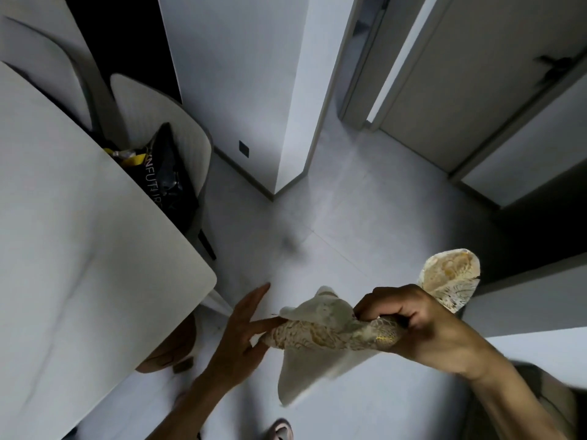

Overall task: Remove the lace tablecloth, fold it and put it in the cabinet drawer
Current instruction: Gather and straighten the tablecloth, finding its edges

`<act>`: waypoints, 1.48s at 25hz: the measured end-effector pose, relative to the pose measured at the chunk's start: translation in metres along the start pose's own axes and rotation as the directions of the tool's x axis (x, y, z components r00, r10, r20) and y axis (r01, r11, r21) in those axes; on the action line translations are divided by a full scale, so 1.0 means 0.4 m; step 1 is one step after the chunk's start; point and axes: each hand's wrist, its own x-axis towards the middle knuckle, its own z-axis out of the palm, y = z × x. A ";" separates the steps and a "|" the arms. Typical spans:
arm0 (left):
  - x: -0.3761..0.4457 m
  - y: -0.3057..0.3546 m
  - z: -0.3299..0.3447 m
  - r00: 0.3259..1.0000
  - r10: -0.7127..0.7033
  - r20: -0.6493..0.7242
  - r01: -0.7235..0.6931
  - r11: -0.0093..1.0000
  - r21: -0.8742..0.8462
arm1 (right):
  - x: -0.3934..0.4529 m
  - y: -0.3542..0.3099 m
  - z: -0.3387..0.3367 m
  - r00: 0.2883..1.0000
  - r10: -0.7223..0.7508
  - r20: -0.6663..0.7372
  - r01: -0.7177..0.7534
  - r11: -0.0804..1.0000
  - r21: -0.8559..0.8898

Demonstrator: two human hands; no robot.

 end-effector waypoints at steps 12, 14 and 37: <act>0.075 0.070 -0.039 0.986 -0.154 0.059 0.164 0.959 -0.232 | -0.069 0.010 -0.113 0.992 0.125 0.022 -0.126 0.991 0.054; 0.093 0.093 -0.095 0.986 -0.165 -0.003 0.160 0.963 -0.218 | -0.090 0.039 -0.116 0.988 0.151 0.036 -0.151 0.989 0.000; 0.153 0.486 -0.216 0.944 0.212 0.254 -0.304 0.856 0.418 | -0.018 0.076 0.179 0.914 -0.164 -0.372 0.108 0.980 -0.166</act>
